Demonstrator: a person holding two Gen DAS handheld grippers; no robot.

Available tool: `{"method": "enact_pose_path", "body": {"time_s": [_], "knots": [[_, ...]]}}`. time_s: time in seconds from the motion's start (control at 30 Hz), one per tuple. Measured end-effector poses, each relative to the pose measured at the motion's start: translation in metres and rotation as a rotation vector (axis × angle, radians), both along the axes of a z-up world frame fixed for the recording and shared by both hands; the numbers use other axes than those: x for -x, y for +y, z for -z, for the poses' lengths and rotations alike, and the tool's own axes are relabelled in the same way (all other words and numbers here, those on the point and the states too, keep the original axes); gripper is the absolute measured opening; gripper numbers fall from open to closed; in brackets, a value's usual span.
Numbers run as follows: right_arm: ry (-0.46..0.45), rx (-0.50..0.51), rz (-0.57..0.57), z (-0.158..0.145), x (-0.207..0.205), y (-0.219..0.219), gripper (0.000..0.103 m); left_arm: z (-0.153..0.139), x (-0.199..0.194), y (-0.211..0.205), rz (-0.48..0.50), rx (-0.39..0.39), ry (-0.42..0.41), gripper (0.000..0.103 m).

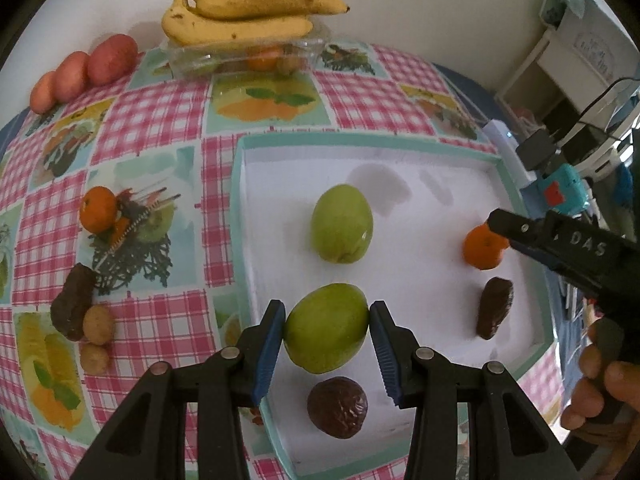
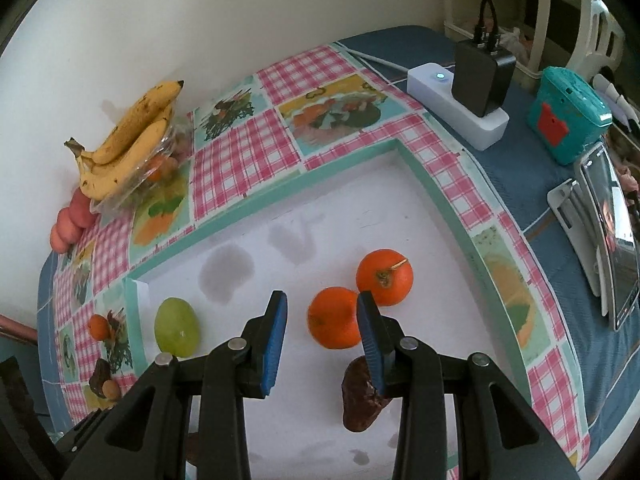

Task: Organize fruits
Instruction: 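Lower the orange and pear into the white tray and open both tools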

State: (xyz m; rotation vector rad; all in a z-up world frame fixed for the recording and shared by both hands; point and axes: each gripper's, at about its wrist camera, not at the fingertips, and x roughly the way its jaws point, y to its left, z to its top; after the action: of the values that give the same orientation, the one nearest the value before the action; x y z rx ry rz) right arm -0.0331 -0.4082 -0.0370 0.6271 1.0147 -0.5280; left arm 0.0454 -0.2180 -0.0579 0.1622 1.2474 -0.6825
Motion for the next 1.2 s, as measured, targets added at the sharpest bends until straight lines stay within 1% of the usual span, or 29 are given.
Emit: {"method": "enact_pose_path", "body": {"time_s": [0.2,0.77,0.87,0.93,0.97,1.2], "knots": [[0.019,0.011,-0.011,0.0015,-0.0033,0.0011,0.038,0.0102,-0.0004,-0.0013,-0.002,-0.015,0.023,0.046],[0.035,0.026,-0.016,0.0024,-0.0054,0.0017,0.038,0.0103,-0.0010,-0.0025,-0.008,-0.014,0.022,0.047],[0.035,0.026,-0.016,0.0026,-0.0053,0.0018,0.038,0.0105,-0.0011,-0.0043,-0.003,-0.021,0.021,0.048],[0.035,0.026,-0.017,0.0026,-0.0054,0.0016,0.038,0.0095,-0.0010,-0.0055,0.001,-0.016,0.020,0.051],[0.035,0.026,-0.017,0.0025,-0.0051,0.0015,0.038,0.0085,-0.0007,-0.0058,0.003,-0.014,0.017,0.054],[0.035,0.026,-0.016,0.0026,-0.0052,0.0017,0.038,0.0012,0.0013,-0.0078,0.025,-0.009,-0.005,0.055]]}}
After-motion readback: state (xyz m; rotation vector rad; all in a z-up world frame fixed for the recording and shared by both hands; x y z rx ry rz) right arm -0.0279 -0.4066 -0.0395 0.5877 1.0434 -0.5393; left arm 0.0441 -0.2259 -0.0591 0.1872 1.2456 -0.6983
